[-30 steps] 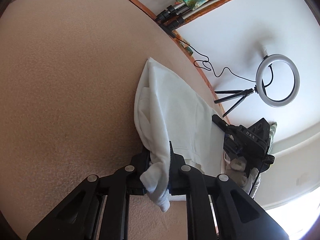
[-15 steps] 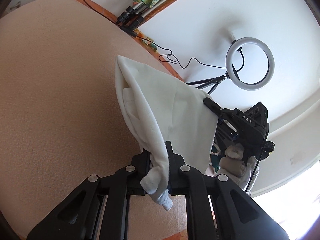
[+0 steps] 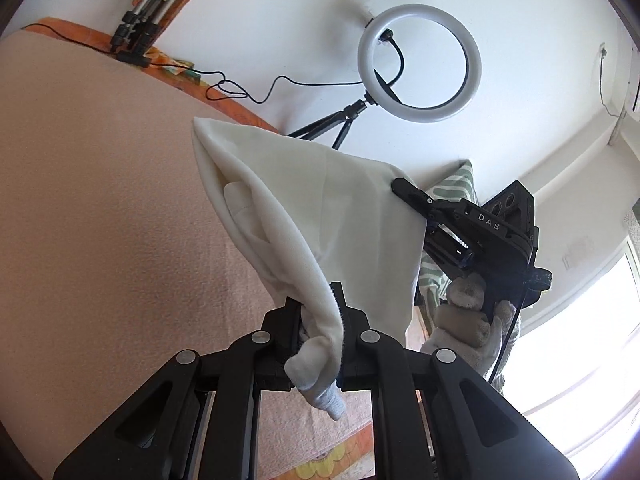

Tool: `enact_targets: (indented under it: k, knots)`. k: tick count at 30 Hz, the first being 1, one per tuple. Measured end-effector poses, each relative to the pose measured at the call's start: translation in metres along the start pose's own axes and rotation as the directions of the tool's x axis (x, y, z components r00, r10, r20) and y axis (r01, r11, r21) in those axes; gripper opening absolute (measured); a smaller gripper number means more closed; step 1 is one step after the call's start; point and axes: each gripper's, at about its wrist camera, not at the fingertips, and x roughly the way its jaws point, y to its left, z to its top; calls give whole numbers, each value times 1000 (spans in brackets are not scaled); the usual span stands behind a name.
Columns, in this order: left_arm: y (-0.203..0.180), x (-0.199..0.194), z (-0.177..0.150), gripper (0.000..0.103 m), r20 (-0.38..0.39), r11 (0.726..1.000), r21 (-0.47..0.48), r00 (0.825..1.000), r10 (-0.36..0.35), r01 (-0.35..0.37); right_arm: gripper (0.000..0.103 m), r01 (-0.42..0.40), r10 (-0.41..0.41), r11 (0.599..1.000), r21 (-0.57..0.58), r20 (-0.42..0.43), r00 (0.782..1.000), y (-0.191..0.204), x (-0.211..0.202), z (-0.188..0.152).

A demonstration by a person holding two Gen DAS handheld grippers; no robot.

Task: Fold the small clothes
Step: 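Lift the folded shirt with both tools and carry it to the clothes stack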

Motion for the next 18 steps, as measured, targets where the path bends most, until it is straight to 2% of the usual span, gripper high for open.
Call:
enact_targets:
  k: [6, 10, 18]
  knots:
    - [-43, 42, -2, 11, -51, 996, 82, 998, -34, 38, 8, 24, -26, 999, 42, 48, 998, -37, -49, 15]
    - [-67, 73, 4, 11, -67, 992, 102, 995, -68, 74, 8, 60, -63, 997, 42, 82, 995, -59, -78, 30]
    - [-121, 142, 15, 11, -86, 977, 157, 988, -129, 142, 8, 154, -162, 986, 63, 153, 975, -113, -133, 72]
